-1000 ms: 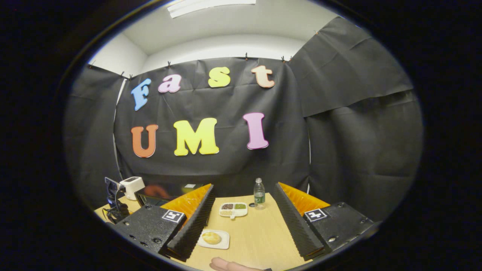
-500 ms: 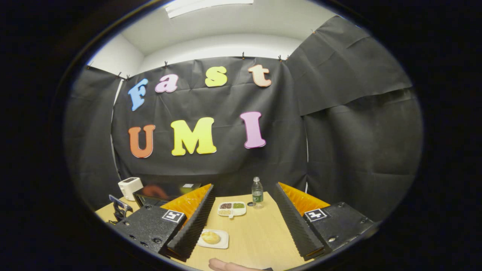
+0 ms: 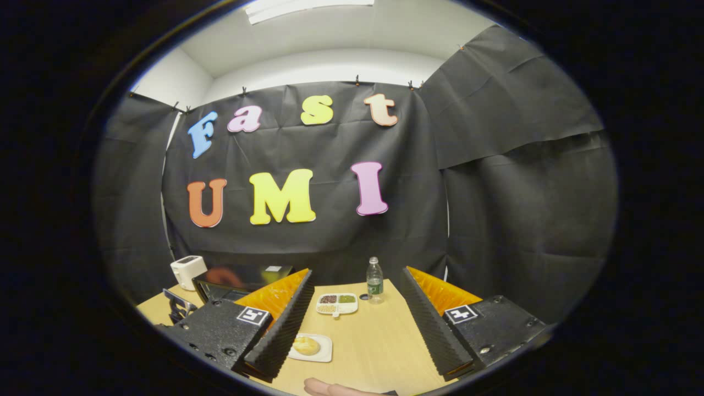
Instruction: Open the electric oven with the left hand, put the food in, and close the electric oven.
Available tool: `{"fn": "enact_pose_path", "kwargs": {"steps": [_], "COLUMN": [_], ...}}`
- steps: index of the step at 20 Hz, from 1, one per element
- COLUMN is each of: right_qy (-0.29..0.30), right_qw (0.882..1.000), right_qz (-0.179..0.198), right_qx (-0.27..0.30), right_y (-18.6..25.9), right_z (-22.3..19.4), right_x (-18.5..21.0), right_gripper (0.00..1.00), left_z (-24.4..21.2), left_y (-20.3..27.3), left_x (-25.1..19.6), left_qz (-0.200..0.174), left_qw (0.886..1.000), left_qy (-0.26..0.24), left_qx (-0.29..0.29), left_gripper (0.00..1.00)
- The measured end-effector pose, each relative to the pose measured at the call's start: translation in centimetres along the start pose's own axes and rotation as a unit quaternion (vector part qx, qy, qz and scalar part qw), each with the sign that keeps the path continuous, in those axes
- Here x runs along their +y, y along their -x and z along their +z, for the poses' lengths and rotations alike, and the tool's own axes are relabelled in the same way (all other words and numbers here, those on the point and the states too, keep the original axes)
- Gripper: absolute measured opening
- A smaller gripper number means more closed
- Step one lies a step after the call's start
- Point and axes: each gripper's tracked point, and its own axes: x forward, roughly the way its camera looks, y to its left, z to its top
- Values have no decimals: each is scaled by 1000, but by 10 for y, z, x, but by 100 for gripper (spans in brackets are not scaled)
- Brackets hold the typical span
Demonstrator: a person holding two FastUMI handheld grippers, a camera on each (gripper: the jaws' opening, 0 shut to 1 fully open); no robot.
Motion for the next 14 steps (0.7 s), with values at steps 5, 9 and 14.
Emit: {"fn": "enact_pose_path", "kwargs": {"steps": [5, 9, 14], "right_qy": [2, 13, 11], "right_qw": [1000, 999, 998], "right_qz": [6, 15, 17], "right_qx": [13, 36, 63], "right_y": [-6, -18, -39], "right_z": [-18, -44, -83], "right_x": [15, 28, 41], "right_gripper": [95, 95, 96], "left_z": [46, 103, 177], "left_y": [53, 104, 169], "left_x": [8, 22, 43], "left_qz": [-2, -2, 10], "left_qw": [999, 994, 981], "left_qy": [14, 18, 15], "left_qx": [-51, -112, -195], "left_gripper": [95, 95, 95]}}
